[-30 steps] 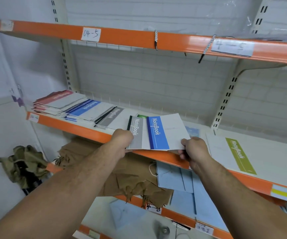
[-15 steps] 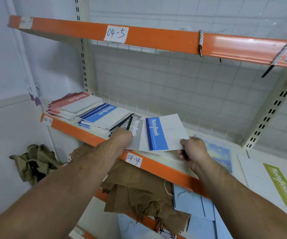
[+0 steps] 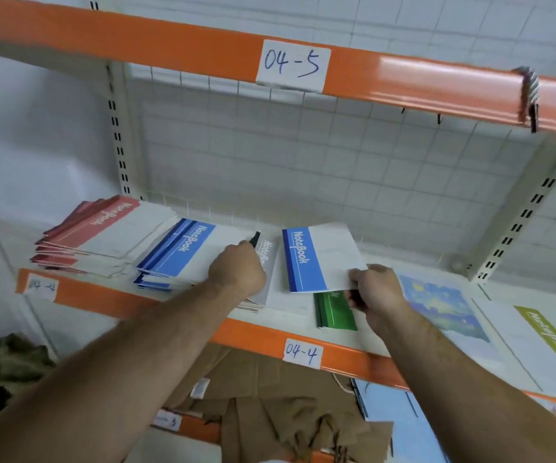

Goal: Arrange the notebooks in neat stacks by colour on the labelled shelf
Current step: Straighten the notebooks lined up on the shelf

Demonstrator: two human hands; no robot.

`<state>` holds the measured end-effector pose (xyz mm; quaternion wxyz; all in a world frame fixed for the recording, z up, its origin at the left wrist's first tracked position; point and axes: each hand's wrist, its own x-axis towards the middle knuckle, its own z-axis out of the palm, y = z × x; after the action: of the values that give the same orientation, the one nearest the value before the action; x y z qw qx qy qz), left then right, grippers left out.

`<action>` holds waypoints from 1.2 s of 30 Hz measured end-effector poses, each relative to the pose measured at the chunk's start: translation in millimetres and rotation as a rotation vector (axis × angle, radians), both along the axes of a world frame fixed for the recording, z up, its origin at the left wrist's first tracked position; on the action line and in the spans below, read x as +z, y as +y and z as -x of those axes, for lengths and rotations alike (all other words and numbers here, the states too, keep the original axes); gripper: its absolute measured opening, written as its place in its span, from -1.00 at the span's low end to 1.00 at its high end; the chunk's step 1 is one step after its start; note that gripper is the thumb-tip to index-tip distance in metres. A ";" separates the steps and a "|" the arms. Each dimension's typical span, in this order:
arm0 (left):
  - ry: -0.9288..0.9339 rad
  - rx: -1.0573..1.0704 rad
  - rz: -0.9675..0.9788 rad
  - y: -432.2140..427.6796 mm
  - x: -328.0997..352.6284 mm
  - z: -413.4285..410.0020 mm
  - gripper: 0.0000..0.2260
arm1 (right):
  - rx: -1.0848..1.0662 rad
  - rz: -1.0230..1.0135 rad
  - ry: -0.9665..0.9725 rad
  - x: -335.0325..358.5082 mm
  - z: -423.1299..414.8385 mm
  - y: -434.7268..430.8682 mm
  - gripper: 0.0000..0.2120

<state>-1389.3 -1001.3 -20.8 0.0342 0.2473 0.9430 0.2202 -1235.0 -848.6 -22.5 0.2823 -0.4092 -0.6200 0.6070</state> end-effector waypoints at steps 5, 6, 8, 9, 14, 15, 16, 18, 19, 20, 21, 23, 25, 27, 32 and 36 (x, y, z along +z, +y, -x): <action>0.042 -0.108 0.068 -4.6 -4.2 15.6 -0.68 | -0.046 -0.024 0.005 1.7 9.9 -17.5 -0.91; 0.049 -0.127 0.078 -4.3 -5.0 17.5 -0.70 | -0.052 -0.026 0.007 1.4 11.3 -20.9 -0.91; 0.064 -0.151 0.097 -3.9 -6.1 19.0 -0.74 | -0.066 -0.027 0.004 0.5 14.0 -26.4 -0.90; 0.066 -0.158 0.102 -4.0 -6.7 19.3 -0.76 | -0.071 -0.023 -0.002 0.2 15.0 -28.2 -0.91; 0.036 -0.167 0.063 -8.5 -3.8 21.3 -0.85 | -0.082 0.004 -0.001 1.1 13.5 -30.2 -0.90; 0.030 -0.166 0.034 -10.0 -2.1 21.6 -0.87 | -0.079 0.009 0.002 1.6 13.0 -30.3 -0.90; 0.028 -0.165 -0.008 -12.0 0.1 21.2 -0.89 | -0.071 0.014 0.007 2.4 12.6 -30.9 -0.89; 0.061 -0.154 -0.093 -17.8 5.2 20.0 -0.87 | -0.045 0.025 0.012 4.2 14.2 -32.4 -0.89; 0.093 -0.150 -0.115 -21.7 7.0 19.2 -0.84 | -0.030 0.028 0.007 4.2 15.8 -33.7 -0.88; 0.131 -0.149 -0.122 -26.6 8.8 18.7 -0.80 | -0.018 0.031 0.004 3.6 17.9 -35.7 -0.88; 0.170 -0.147 -0.116 -32.0 9.8 19.2 -0.76 | -0.008 0.036 0.001 2.0 20.5 -38.4 -0.87; 0.222 -0.139 -0.080 -45.0 9.5 21.5 -0.68 | 0.014 0.052 -0.006 -1.2 26.0 -45.5 -0.86; 0.232 -0.125 -0.030 -58.3 6.9 24.7 -0.63 | 0.046 0.066 -0.018 -1.7 32.2 -55.1 -0.89; 0.190 -0.128 0.005 -71.2 2.8 27.5 -0.60 | 0.081 0.080 -0.015 -2.5 38.5 -65.9 -0.92; 0.132 -0.175 0.032 -92.4 -3.3 45.7 -0.53 | 0.119 0.116 0.041 -3.8 60.0 -90.8 -0.89; 0.173 -0.217 0.063 -100.8 0.6 71.5 -0.58 | 0.098 0.118 0.051 0.7 87.5 -108.4 -0.91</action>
<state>-1460.8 -1102.1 -20.1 -0.0161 0.3647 0.9165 0.1633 -1322.5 -957.0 -21.8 0.2433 -0.3787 -0.5949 0.6659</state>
